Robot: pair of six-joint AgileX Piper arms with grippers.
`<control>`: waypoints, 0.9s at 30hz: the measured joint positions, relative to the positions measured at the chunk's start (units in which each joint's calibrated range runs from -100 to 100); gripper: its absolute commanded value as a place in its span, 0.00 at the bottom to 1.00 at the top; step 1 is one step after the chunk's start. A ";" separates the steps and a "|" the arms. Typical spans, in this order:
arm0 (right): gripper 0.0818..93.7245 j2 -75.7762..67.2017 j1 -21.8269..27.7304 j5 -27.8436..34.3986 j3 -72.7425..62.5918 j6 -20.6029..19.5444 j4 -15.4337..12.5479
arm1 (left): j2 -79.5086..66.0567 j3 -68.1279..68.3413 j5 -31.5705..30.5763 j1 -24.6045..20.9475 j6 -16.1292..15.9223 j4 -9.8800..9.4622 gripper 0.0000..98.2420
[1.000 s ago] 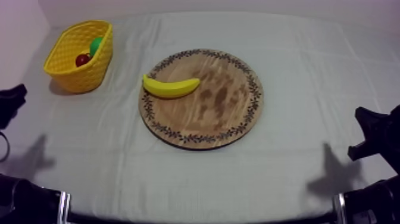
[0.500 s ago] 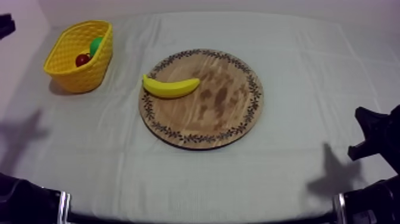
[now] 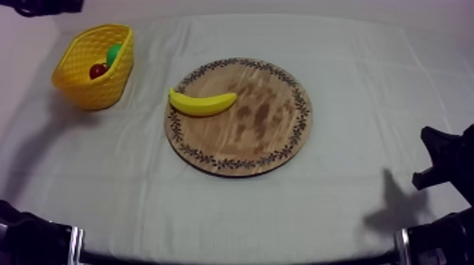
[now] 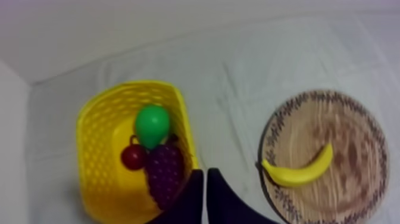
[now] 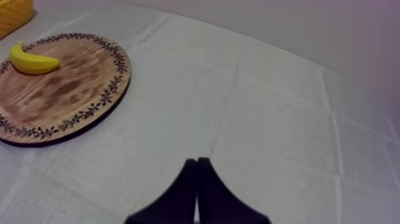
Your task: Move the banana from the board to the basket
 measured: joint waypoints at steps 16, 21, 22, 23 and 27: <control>0.00 0.00 0.00 0.00 0.00 0.00 0.00 | 17.32 -7.79 5.98 8.74 -7.15 0.24 0.00; 0.00 0.00 0.00 0.00 0.00 0.00 0.00 | 20.38 -7.94 7.76 9.91 -9.87 0.35 0.04; 0.00 0.00 0.00 0.00 0.00 0.00 0.00 | 20.96 -7.94 8.16 10.10 -10.37 0.30 0.07; 0.00 0.00 0.00 0.00 0.00 0.00 0.00 | 21.48 -7.94 8.33 10.33 -10.85 0.28 0.12; 0.00 0.00 0.00 -0.01 0.00 0.00 0.00 | 22.20 -6.91 8.56 10.98 -12.64 0.20 0.39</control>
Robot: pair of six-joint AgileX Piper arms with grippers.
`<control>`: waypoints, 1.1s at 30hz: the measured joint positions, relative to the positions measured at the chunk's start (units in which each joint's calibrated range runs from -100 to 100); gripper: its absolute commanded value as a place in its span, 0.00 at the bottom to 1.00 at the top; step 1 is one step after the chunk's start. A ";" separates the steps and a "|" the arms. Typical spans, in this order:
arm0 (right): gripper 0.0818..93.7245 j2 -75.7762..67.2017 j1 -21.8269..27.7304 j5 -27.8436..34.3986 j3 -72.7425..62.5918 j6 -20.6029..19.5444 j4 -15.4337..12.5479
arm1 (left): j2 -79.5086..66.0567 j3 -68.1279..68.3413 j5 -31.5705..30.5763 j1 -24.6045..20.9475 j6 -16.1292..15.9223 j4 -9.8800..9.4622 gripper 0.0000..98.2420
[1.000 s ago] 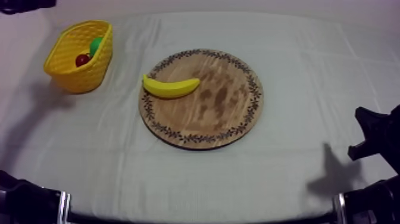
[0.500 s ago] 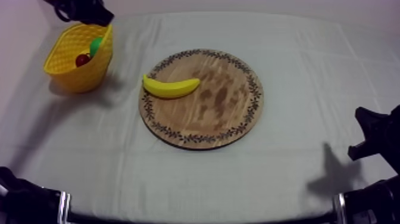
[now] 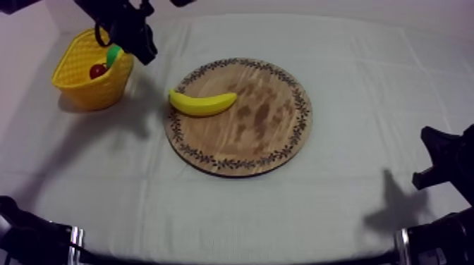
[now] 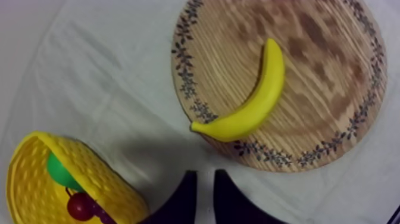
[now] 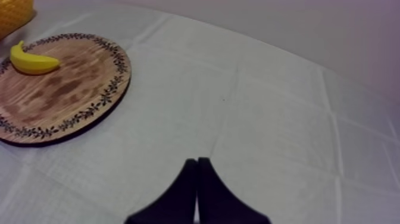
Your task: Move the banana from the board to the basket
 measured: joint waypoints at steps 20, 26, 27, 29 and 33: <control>0.00 0.00 0.00 0.00 0.00 -0.03 0.00 | 7.56 -0.52 -3.18 4.07 -1.70 -1.63 0.77; 0.00 0.00 0.00 0.00 0.00 -0.03 0.00 | 13.81 -2.03 -3.84 4.51 -2.20 -1.43 0.80; 0.00 0.00 0.00 0.00 0.00 -0.03 0.00 | 14.63 -2.32 -3.90 4.51 -2.27 -1.37 0.80; 0.00 0.00 0.00 0.00 0.00 -0.03 0.00 | 16.64 -3.06 -4.11 4.56 -2.42 -1.37 0.81; 0.00 0.00 0.00 0.00 0.00 -0.03 0.00 | 20.26 -4.64 -3.59 4.87 -2.58 -1.37 0.82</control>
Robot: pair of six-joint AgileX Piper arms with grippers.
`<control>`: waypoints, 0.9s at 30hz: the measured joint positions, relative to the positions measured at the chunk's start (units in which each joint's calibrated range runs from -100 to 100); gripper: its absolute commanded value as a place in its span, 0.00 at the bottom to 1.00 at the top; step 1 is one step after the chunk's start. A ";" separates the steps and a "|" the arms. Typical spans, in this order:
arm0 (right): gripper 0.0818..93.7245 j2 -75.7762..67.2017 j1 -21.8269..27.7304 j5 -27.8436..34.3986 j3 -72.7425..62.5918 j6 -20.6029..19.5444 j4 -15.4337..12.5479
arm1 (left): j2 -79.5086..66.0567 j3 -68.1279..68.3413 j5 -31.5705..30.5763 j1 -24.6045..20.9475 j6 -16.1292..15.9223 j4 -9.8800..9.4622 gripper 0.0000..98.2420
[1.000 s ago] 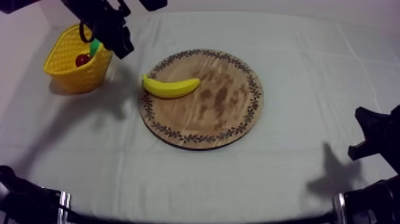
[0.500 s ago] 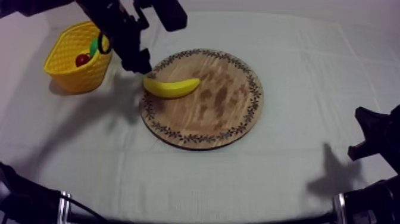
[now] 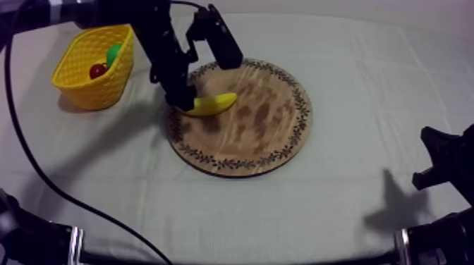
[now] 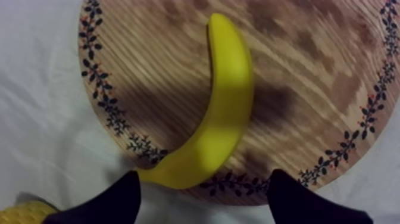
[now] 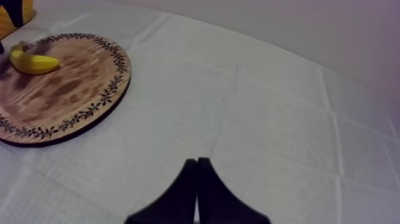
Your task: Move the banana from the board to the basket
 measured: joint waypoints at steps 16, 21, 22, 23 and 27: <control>0.00 0.00 0.00 0.00 0.00 0.00 0.00 | 11.25 -7.16 1.18 1.54 -0.67 0.71 0.76; 0.00 0.00 0.00 -0.03 0.00 -0.02 0.00 | 12.71 -8.83 1.19 1.54 -0.87 1.07 0.61; 0.00 0.00 0.00 0.01 0.00 -0.02 0.00 | 13.04 -9.14 1.19 1.54 -0.87 1.12 0.59; 0.00 0.00 0.00 -0.03 0.00 -0.02 0.00 | 13.45 -9.44 1.37 1.57 -0.87 1.18 0.57; 0.00 0.00 0.00 -0.03 0.00 -0.02 0.00 | 15.10 -10.58 2.52 1.66 -0.87 1.44 0.52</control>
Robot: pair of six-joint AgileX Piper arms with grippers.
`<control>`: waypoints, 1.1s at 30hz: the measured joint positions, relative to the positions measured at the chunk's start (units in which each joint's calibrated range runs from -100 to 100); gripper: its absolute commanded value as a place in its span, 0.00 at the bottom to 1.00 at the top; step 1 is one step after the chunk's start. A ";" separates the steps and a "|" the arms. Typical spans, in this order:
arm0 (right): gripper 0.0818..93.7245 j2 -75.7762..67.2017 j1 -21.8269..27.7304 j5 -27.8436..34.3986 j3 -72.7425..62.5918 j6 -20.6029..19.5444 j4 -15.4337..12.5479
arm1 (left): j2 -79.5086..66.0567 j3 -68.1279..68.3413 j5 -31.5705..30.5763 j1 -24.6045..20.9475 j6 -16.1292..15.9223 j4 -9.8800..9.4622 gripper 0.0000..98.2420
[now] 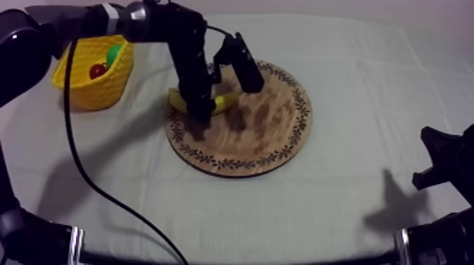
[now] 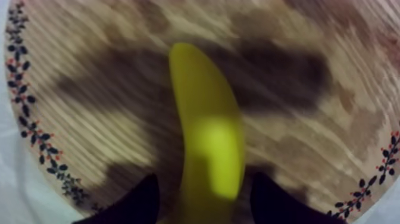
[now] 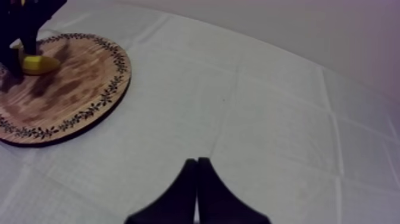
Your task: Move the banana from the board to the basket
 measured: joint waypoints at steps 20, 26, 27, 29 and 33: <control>0.00 0.00 0.00 0.02 0.00 0.00 0.00 | -11.21 3.89 4.09 -0.59 4.93 -0.80 0.10; 0.00 0.00 0.00 0.02 0.00 0.00 0.00 | -20.34 1.32 8.87 -3.15 7.05 -2.50 0.09; 0.00 0.00 0.00 0.02 0.00 0.00 0.00 | -21.69 0.48 9.81 -3.92 7.17 -2.66 0.09; 0.00 0.00 0.00 0.02 0.00 0.00 0.00 | -23.86 -1.14 11.02 -5.47 7.34 -2.84 0.09; 0.00 0.00 0.00 0.02 0.00 0.00 0.00 | -27.39 -4.66 12.08 -9.30 7.15 -2.84 0.09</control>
